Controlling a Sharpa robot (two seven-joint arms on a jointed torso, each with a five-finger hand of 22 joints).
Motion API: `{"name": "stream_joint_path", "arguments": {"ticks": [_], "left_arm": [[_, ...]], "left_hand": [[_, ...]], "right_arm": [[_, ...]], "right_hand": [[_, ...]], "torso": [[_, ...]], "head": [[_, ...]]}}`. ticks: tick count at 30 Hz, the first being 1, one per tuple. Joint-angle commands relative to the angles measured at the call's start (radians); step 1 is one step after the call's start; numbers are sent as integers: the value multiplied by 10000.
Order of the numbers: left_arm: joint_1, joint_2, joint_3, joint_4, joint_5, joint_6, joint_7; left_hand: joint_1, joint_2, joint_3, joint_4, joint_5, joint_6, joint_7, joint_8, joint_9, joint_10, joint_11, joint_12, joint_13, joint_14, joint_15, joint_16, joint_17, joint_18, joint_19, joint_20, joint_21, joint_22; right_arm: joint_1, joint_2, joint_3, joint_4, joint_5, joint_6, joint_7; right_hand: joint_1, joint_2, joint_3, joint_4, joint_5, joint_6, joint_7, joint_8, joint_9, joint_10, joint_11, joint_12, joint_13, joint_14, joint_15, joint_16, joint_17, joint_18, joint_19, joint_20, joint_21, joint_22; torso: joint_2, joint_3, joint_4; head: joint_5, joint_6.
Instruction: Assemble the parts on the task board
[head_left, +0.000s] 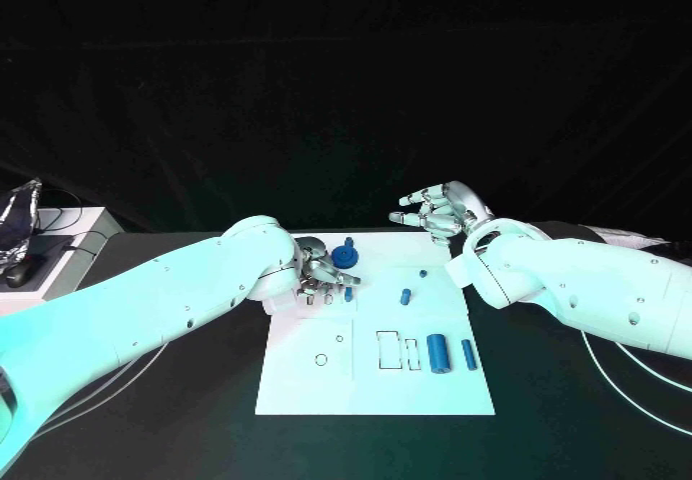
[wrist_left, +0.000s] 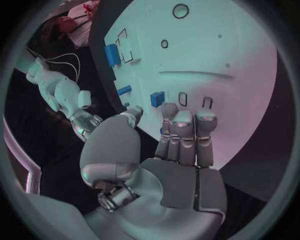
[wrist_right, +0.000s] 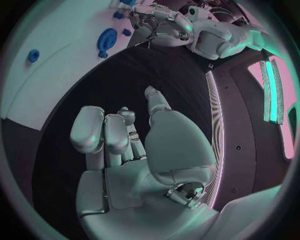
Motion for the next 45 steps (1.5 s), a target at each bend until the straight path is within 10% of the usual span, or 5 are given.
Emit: {"name": "stream_joint_path", "arguments": {"ticks": [1,33,45], "left_arm": [[11,122,-8,-80,-10,371,-83],[-75,369,-159,-496,183,612,84],[-88,362,-177,-523,642,617,228]], "left_hand": [[244,-7,-43,-51,-37,-24,37,-27,19,-72,0,48,-23,-39,18,48,-33,-30,-6,36,-93,26],[733,114,-157,-313,-40,-24,62,-28,74,-148,23,68,-115,-162,47,13,-160,-37,-112,42,-338,125],[1206,840,356,-1199,-51,-103,79,-177,-27,-223,19,-60,-271,-243,43,1,-230,-31,-222,52,-514,135]], "right_arm": [[3,36,5,-32,-186,282,-108],[0,148,5,-143,-262,519,-273],[-3,171,4,-180,-264,598,-305]], "right_hand": [[-39,-22,-13,49,59,-59,-1,57,8,-11,27,-41,-17,-18,23,-40,-15,152,447,30,-37,1319],[-66,4,-1,105,31,-76,-2,99,6,-42,26,-80,-67,-23,22,-82,-60,165,445,32,-127,1303],[-66,4,-1,105,31,-76,-2,99,6,-42,26,-80,-67,-23,22,-82,-60,165,445,32,-127,1303]], "torso": [[5,-9,7],[6,-3,18],[3,0,7]], "head": [[-7,-34],[-62,-104],[-50,-123]]}}
